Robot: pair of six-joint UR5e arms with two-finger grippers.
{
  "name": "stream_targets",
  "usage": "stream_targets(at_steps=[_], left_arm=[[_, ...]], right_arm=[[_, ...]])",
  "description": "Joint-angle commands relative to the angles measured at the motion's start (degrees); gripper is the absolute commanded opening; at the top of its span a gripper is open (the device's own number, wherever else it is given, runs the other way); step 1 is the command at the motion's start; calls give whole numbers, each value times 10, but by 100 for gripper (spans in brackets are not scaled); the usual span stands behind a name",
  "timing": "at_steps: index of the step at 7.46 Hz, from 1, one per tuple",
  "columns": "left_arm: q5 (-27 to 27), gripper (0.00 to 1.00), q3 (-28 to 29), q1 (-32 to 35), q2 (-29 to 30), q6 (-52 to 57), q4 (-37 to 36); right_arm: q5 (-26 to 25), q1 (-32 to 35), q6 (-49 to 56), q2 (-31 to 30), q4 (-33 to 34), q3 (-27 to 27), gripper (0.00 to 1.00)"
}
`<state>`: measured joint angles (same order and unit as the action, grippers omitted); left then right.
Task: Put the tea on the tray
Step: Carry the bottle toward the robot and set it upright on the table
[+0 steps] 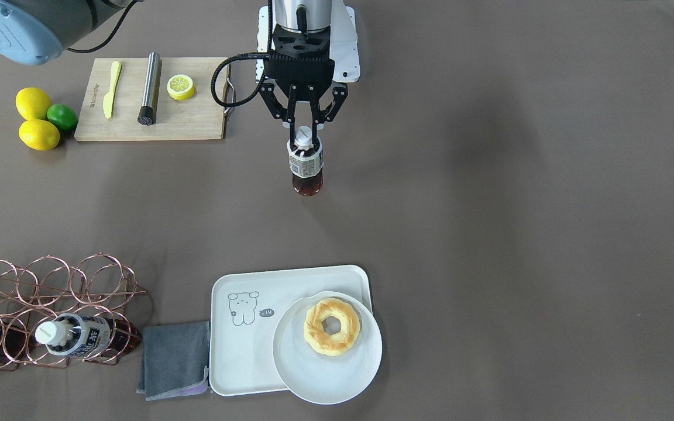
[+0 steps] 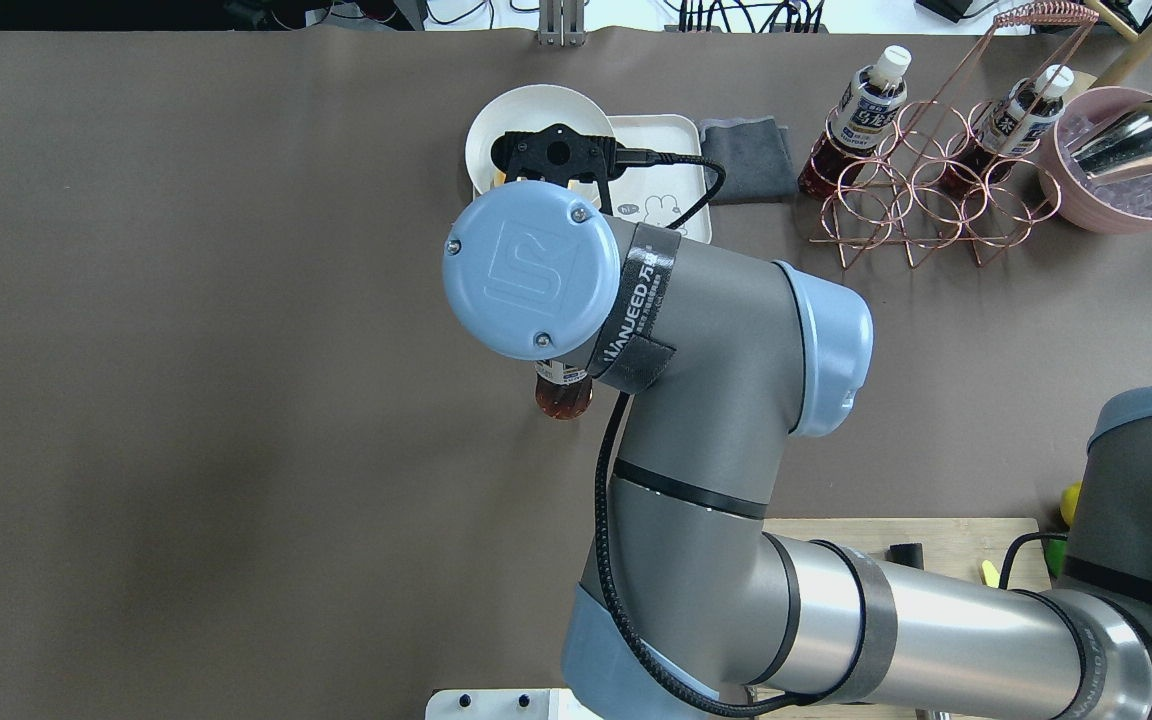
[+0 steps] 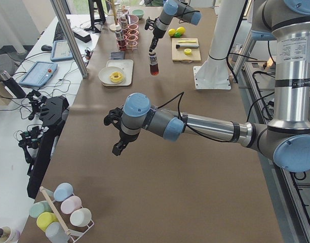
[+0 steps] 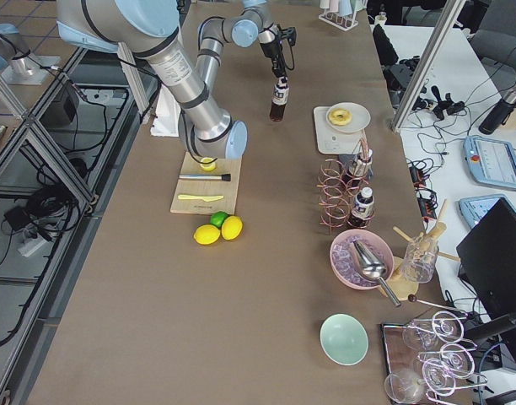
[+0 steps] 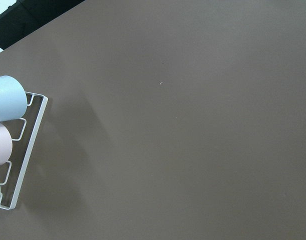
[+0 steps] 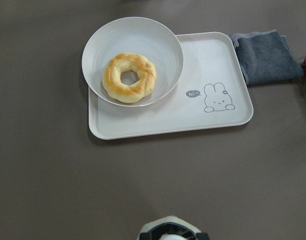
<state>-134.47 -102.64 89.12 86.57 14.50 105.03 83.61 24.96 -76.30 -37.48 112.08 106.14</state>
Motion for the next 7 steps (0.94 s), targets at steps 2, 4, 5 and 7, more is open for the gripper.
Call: stream_targets(at_steps=[2, 4, 5, 7], left_arm=[[0, 98, 0, 0, 0, 0, 0], [0, 98, -1, 0, 2, -18, 1], [0, 98, -1, 0, 3, -18, 1], [0, 98, 0, -1, 4, -18, 1]], right_arm=[[-9, -10, -5, -2, -29, -24, 0], [-9, -10, -5, -4, -42, -31, 0], [-11, -10, -4, -5, -42, -32, 0], [-16, -11, -4, -4, -42, -32, 14]])
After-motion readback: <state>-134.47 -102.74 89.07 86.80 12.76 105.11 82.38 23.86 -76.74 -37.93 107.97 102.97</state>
